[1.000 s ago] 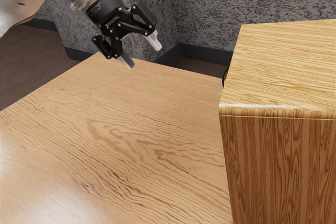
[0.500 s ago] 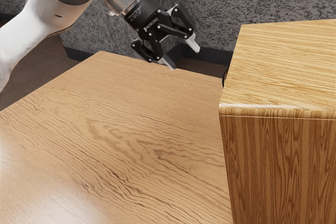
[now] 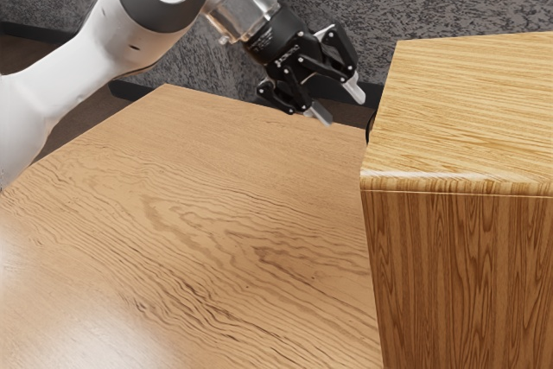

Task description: Pull the drawer handle with one arm to open the drawer

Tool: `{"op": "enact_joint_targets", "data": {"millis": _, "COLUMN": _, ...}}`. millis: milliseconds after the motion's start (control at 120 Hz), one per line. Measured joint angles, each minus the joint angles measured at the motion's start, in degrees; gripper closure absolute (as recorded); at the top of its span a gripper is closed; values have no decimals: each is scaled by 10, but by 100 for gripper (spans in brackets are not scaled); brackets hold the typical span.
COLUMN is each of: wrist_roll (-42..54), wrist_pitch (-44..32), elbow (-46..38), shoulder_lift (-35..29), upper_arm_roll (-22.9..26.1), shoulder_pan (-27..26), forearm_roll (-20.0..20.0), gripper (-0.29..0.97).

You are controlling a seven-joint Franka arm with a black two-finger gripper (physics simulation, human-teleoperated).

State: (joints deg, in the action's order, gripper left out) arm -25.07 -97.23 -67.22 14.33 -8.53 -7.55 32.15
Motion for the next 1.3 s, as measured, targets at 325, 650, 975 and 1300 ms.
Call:
{"op": "enact_joint_targets", "data": {"millis": 325, "wrist_roll": 10, "wrist_pitch": -21, "elbow": -8, "shoulder_lift": 14, "upper_arm_roll": 2, "shoulder_pan": -10, "forearm_roll": 2, "gripper": 36}}
{"op": "enact_joint_targets", "data": {"millis": 650, "wrist_roll": 19, "wrist_pitch": -30, "elbow": -28, "shoulder_lift": 14, "upper_arm_roll": 14, "shoulder_pan": -10, "forearm_roll": 3, "gripper": 49}}
{"op": "enact_joint_targets", "data": {"millis": 975, "wrist_roll": 25, "wrist_pitch": -35, "elbow": -34, "shoulder_lift": 10, "upper_arm_roll": 14, "shoulder_pan": -10, "forearm_roll": 0, "gripper": 61}}
{"op": "enact_joint_targets", "data": {"millis": 1300, "wrist_roll": 32, "wrist_pitch": -35, "elbow": -48, "shoulder_lift": -1, "upper_arm_roll": 13, "shoulder_pan": -8, "forearm_roll": -14, "gripper": 64}}
